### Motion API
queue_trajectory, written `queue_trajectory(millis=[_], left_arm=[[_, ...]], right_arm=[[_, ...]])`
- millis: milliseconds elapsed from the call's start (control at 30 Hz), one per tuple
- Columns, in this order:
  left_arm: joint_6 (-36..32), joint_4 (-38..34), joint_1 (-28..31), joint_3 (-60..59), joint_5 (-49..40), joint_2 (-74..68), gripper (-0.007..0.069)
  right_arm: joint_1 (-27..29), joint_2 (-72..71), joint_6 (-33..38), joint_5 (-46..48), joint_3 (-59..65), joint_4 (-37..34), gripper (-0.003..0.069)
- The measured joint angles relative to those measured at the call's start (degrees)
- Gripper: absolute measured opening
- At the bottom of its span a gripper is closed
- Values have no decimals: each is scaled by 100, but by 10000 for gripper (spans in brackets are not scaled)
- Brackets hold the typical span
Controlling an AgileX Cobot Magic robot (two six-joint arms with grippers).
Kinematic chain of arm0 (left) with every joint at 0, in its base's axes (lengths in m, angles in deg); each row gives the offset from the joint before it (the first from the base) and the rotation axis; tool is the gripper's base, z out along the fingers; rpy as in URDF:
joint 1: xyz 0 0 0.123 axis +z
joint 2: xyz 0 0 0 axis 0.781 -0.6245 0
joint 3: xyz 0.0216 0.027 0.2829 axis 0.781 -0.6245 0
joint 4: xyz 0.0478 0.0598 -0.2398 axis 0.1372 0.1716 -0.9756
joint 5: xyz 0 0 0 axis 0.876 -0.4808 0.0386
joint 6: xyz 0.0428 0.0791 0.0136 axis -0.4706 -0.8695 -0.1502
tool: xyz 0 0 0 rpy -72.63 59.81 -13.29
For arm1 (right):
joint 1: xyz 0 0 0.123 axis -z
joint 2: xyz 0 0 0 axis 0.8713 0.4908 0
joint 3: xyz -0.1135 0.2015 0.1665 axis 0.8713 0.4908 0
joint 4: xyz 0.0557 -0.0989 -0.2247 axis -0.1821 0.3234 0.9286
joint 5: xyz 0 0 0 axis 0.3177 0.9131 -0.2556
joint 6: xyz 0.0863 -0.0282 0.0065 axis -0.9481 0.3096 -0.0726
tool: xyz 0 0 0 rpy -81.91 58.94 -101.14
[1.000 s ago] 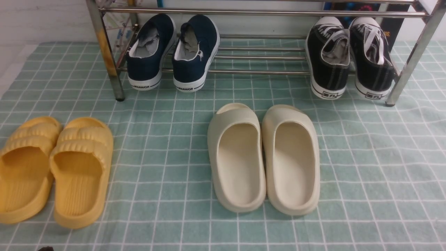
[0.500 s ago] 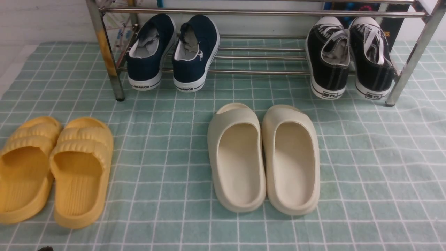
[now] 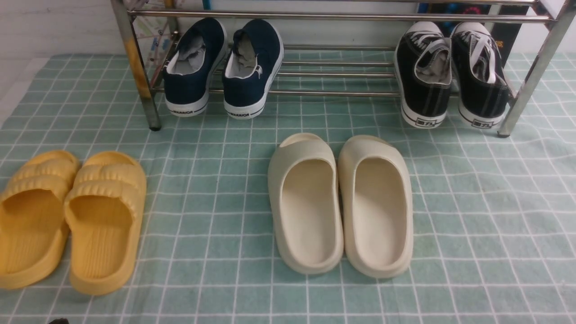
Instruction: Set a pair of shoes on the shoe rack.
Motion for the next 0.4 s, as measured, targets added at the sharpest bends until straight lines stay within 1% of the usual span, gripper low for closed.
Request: queue_trajectory(millis=[400], left_arm=[[-11, 0, 0, 0, -5, 0, 7]], right_arm=[[0, 0, 0, 0, 0, 0, 239]])
